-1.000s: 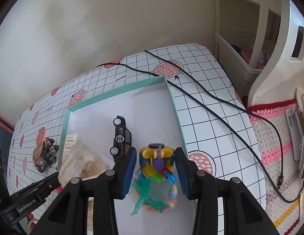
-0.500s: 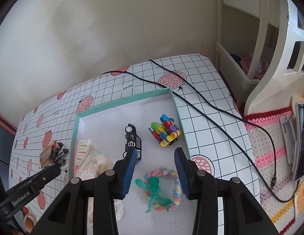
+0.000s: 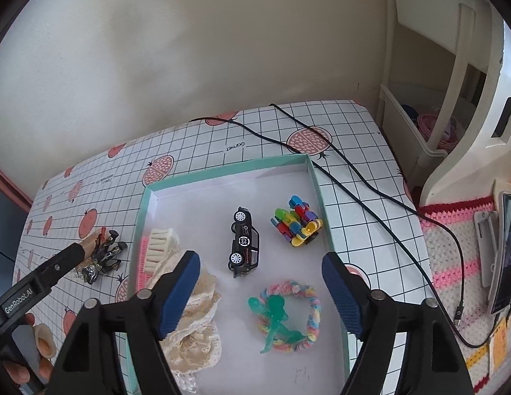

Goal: Organize objects
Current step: 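Withdraw both tools toward the wrapped snack bar and black robot figure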

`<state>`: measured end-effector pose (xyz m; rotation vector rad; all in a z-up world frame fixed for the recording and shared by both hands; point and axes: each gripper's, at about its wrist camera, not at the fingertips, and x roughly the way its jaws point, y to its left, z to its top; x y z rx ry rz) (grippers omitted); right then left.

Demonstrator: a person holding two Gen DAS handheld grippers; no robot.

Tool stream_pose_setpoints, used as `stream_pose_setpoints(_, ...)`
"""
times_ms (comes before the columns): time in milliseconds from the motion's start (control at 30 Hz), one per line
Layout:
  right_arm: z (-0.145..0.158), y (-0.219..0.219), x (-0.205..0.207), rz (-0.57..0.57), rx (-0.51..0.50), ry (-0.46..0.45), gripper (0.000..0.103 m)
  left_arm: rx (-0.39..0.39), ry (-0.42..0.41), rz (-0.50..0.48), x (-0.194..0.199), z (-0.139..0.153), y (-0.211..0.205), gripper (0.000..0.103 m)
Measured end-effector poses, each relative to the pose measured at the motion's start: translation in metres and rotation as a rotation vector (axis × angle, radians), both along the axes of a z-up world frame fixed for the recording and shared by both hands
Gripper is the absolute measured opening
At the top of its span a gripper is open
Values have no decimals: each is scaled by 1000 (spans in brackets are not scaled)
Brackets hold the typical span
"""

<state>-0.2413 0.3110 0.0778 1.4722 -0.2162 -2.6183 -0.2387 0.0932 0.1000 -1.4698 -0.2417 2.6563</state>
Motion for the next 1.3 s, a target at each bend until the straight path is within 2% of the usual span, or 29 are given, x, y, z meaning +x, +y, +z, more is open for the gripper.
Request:
stream_pose_setpoints(100,-1,-1,0,4,0,1,100,-3,9,19,0,0,-4,96)
stream_pose_setpoints(167,-1,-2,0,4,6,5,103,-2,12,25,-1,0,-5,99)
stream_pose_setpoints(467,-2,0,0,-14,4,2,103,-10,21,62,-2,0,-10,100)
stream_pose_setpoints(867,8,-10,3,-5,10,8,103,-18,43,55,0,11,-19,100)
stream_pose_setpoints(1100,21,-37,5,23,-1,30,103,-21,69,80,3,23,-50,100)
stream_pose_setpoints(1300,29,-80,6,83,-8,44,103,-15,87,128,6,32,-89,100)
